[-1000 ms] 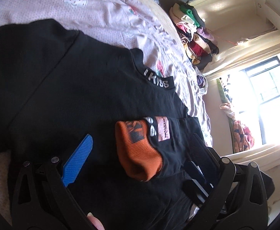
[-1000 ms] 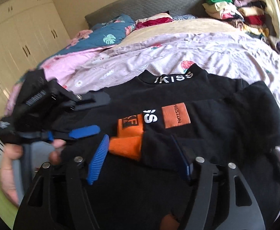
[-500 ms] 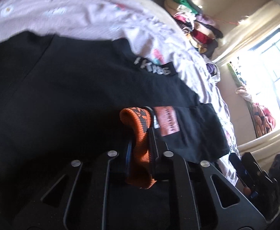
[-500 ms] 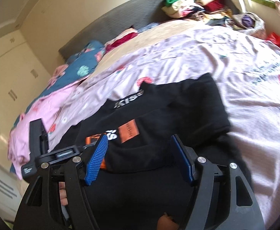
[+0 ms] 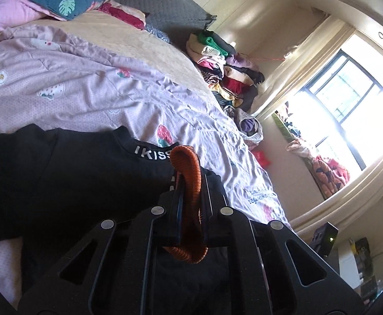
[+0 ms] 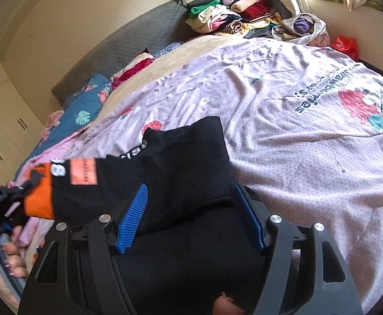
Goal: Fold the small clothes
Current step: 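Lay the cuff onto the shirt body with the left tool and open it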
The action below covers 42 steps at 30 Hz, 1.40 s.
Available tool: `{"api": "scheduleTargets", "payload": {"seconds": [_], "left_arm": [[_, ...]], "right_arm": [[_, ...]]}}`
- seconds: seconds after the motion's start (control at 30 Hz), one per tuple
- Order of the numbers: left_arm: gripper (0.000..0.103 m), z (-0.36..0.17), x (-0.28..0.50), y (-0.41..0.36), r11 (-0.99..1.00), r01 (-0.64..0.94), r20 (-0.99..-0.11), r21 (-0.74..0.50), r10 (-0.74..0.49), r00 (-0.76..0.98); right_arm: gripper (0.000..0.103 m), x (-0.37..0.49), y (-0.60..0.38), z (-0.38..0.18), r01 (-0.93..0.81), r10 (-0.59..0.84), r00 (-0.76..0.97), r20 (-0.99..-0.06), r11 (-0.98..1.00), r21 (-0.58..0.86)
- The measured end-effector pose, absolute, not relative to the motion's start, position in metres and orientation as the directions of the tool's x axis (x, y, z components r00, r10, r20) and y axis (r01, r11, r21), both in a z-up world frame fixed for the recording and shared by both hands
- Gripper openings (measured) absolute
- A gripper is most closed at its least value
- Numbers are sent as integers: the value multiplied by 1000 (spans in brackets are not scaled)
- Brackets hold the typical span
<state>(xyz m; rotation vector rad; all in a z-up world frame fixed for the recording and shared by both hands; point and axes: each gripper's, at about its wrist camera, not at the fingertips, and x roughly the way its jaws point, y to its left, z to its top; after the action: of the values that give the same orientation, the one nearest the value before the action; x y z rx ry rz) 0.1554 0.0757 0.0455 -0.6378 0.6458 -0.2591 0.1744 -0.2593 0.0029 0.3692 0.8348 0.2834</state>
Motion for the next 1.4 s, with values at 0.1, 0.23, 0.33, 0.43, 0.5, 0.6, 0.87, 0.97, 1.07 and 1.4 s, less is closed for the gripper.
{"api": "scheduleTargets", "payload": {"seconds": [0.1,0.23,0.33,0.43,0.5,0.6,0.87,0.97,1.07,1.4], "left_arm": [[4,34,157,83,794,-8,-507,-608,-381,773],[4,13,161,96,799,-64,-555,-598,-356,752],[4,4,163,101,803,-83,-574,-590,-346,742],[4,-4,165,105,812,-105,-600,-574,-330,728],[4,-8,166,106,814,-114,-610,-569,-325,723],[4,-15,167,109,821,-130,-628,-556,-312,713],[7,-27,167,119,845,-199,-686,-496,-242,686],[10,-25,163,124,856,-223,-694,-467,-199,692],[10,-17,158,125,878,-244,-690,-412,-126,712],[12,-34,169,90,912,-176,-748,-372,-182,639]], "right_arm": [[66,175,-254,0,-105,376,636,-674,907,407],[66,177,-252,-1,-111,368,637,-678,914,391],[66,178,-250,-1,-108,365,634,-682,915,389],[66,181,-247,-2,-111,361,632,-686,918,381],[66,185,-242,-1,-120,361,628,-690,920,373],[66,191,-228,2,-147,366,618,-696,923,355],[66,213,-185,-17,-227,359,547,-756,933,279],[66,214,-182,-30,-226,350,537,-767,936,268],[66,214,-184,-37,-218,346,537,-770,938,270],[66,213,-189,-45,-203,309,545,-780,951,235]]}}
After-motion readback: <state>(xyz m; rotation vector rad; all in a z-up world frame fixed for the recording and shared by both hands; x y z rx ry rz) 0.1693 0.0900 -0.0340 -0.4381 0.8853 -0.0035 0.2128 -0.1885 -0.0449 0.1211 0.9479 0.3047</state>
